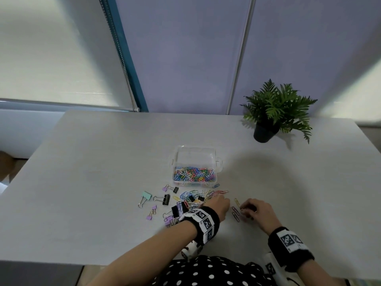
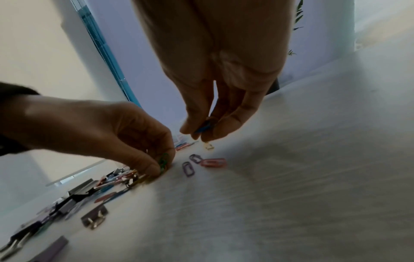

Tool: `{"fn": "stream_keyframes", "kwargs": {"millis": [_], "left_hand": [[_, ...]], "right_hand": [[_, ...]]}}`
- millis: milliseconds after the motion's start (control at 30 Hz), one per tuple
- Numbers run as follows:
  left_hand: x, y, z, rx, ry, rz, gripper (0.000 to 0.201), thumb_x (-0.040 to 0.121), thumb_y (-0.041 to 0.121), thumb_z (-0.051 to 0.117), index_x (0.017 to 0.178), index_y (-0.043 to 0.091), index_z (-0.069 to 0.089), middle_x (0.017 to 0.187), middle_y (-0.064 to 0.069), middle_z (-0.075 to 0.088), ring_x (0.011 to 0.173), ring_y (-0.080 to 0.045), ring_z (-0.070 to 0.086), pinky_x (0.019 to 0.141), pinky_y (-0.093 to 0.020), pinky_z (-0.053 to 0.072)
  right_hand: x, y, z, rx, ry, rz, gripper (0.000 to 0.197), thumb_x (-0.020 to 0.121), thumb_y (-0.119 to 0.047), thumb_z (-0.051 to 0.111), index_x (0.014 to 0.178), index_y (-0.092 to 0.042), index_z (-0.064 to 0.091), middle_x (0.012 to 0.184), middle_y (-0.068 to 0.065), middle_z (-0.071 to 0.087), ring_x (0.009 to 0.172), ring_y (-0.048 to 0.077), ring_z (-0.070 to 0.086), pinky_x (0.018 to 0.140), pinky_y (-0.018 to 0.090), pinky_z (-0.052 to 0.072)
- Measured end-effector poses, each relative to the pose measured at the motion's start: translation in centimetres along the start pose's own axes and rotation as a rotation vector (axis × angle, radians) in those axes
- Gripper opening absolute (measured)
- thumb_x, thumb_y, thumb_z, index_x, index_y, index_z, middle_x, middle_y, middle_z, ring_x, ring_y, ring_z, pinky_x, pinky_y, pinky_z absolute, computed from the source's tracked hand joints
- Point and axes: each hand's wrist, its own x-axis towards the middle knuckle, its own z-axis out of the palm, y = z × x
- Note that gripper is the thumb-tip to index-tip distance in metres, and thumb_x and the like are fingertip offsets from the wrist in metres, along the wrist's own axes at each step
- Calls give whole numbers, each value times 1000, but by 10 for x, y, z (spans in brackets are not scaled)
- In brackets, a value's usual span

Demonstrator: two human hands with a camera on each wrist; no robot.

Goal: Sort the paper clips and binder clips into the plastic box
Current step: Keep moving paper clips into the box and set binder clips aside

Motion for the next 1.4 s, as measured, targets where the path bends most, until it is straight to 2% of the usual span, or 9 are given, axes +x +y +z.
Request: {"fn": "stream_keyframes", "kwargs": {"millis": [133, 267, 433, 600, 767, 867, 1067, 1167, 1400], "left_hand": [[-7, -10, -17, -191, 61, -36, 22, 88, 4, 49, 104, 0, 62, 112, -20, 63, 106, -33, 58, 93, -38, 49], [-10, -43, -59, -488, 252, -166, 21, 87, 2, 50, 102, 2, 64, 107, -14, 67, 101, -26, 63, 87, -27, 47], [2, -89, -102, -382, 402, -259, 22, 87, -1, 49, 103, 2, 64, 113, -18, 63, 104, -31, 59, 92, -32, 45], [9, -102, -103, -217, 356, -314, 33, 91, 9, 49, 124, 4, 52, 125, -19, 55, 114, -32, 53, 100, -37, 43], [-7, -63, -78, -163, 381, -15, 34, 91, 6, 49, 124, 9, 52, 126, -12, 50, 117, -27, 49, 102, -39, 42], [-2, -33, -49, -150, 236, 127, 32, 90, 7, 51, 121, 10, 55, 126, -11, 52, 115, -26, 51, 103, -40, 43], [16, 5, -19, 20, 19, 211, 48, 85, 2, 54, 132, 6, 43, 131, -20, 42, 121, -33, 42, 97, -49, 42], [26, 14, -17, 70, 15, 222, 31, 92, 7, 43, 122, 3, 49, 125, -21, 40, 120, -33, 40, 89, -51, 46], [32, 18, -12, 177, -2, 236, 24, 93, 6, 39, 110, -4, 54, 117, -22, 49, 116, -33, 45, 84, -49, 45]], "right_hand": [[10, -15, 1, 108, 13, 29, 13, 76, 3, 66, 71, -9, 63, 61, 2, 62, 46, -2, 55, 48, 9, 44], [39, -50, -3, 385, -26, 26, 5, 82, 8, 58, 82, 3, 59, 63, 11, 60, 45, 8, 58, 45, 14, 47], [84, -106, 9, 501, -107, -28, 13, 90, 4, 48, 89, 4, 61, 72, 14, 62, 52, 7, 63, 53, 16, 53], [96, -130, 10, 252, -134, -98, 25, 94, -3, 41, 109, 1, 59, 99, 11, 62, 91, 25, 62, 80, 30, 54], [71, -88, -9, -32, -45, -149, 14, 85, 1, 54, 95, -3, 64, 83, 4, 60, 75, 18, 57, 65, 18, 44], [46, -49, -16, -275, -118, -64, 10, 79, -14, 67, 82, -18, 58, 84, 0, 58, 80, 19, 56, 76, 31, 48], [1, -7, 10, -518, -141, 80, 36, 84, -46, 55, 99, -15, 47, 101, 5, 52, 91, 24, 53, 73, 33, 38], [-2, -2, 23, -561, -115, 94, 49, 83, -44, 57, 114, -8, 44, 116, 9, 51, 107, 28, 51, 82, 37, 41], [-1, 2, 24, -521, -60, 87, 24, 88, -26, 53, 104, -7, 53, 106, 13, 56, 97, 30, 56, 78, 37, 42]]}}
